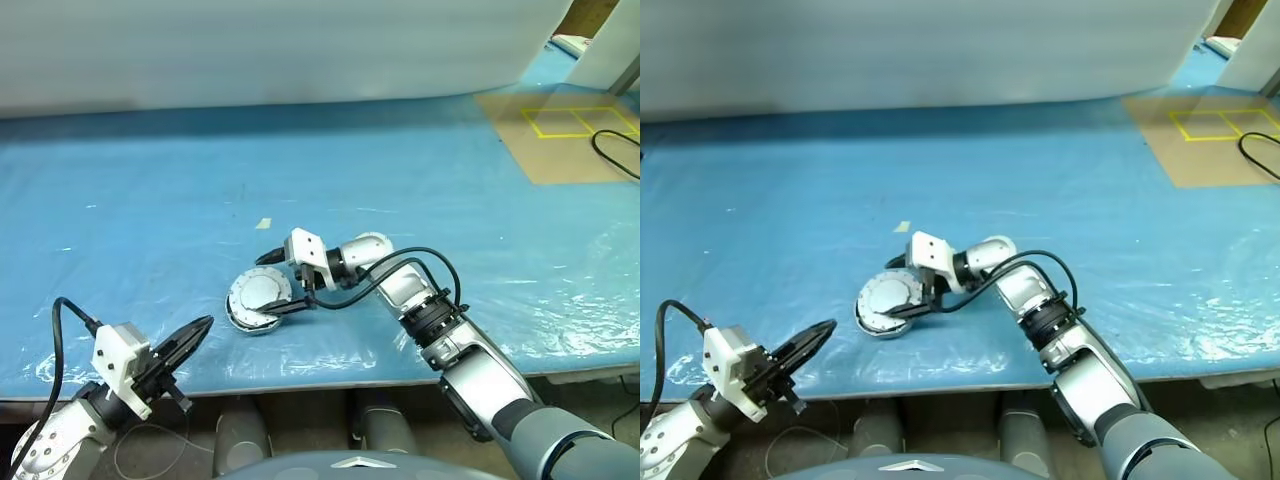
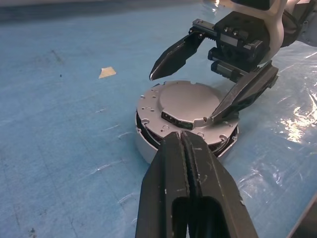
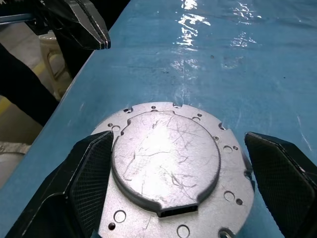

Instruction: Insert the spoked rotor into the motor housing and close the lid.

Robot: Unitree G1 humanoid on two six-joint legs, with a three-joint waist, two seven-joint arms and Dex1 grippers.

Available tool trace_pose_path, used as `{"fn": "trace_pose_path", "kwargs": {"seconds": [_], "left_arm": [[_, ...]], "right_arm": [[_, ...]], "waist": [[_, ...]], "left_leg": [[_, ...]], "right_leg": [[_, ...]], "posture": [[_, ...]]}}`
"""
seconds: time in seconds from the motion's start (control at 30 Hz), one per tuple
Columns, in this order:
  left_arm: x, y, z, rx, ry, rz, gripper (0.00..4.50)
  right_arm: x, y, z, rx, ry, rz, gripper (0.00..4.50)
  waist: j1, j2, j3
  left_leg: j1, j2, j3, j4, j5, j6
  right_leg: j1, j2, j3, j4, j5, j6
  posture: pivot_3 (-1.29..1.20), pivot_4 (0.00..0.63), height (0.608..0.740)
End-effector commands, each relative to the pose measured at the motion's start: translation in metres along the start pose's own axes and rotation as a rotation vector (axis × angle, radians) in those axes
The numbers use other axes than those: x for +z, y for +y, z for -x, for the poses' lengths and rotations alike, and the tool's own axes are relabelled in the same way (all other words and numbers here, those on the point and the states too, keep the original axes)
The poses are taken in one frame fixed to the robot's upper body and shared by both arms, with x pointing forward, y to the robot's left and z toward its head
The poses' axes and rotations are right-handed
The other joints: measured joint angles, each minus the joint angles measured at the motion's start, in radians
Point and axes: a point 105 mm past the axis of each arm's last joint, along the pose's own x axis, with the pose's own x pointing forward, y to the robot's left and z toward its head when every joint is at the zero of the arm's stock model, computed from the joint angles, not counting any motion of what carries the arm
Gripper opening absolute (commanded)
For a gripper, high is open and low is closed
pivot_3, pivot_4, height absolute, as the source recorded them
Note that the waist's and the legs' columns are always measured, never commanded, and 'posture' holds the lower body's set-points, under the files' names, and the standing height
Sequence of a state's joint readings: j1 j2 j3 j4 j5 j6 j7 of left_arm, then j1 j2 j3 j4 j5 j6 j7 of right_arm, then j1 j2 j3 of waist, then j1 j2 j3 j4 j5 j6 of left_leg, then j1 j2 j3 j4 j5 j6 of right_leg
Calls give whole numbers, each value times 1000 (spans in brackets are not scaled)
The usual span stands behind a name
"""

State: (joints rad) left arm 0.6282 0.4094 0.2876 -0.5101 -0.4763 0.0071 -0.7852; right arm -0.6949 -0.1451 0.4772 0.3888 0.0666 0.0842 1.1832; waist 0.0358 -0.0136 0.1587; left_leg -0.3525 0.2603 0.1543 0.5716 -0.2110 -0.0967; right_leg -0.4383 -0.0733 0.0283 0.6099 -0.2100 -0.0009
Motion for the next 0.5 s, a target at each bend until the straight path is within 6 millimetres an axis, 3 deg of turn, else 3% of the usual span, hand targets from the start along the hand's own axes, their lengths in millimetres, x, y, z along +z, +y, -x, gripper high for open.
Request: {"fn": "trace_pose_path", "kwargs": {"seconds": [0.03,0.23,0.37,0.5], "left_arm": [[-8,6,5,48,-17,-22,0],[-30,10,1,74,-22,-12,0],[-35,9,-8,77,-45,-7,0],[-33,6,-18,66,-61,-9,0]], "right_arm": [[8,0,-6,29,4,32,4446],[3,3,-9,54,29,2,4446],[-1,3,-8,55,40,-20,4446],[-5,4,-6,55,47,-45,3539]], "waist": [[0,0,0],[2,0,0],[2,0,0],[2,-1,0]], "left_leg": [[0,0,0,0,0,0],[1,0,0,0,0,0],[2,0,1,0,0,0],[2,0,1,0,0,0]], "right_leg": [[0,0,0,0,0,0],[1,0,0,0,0,0],[1,0,0,1,0,0],[1,0,0,1,0,0]], "posture": [[0,150,740],[0,150,740],[0,150,740],[0,150,740]]}}
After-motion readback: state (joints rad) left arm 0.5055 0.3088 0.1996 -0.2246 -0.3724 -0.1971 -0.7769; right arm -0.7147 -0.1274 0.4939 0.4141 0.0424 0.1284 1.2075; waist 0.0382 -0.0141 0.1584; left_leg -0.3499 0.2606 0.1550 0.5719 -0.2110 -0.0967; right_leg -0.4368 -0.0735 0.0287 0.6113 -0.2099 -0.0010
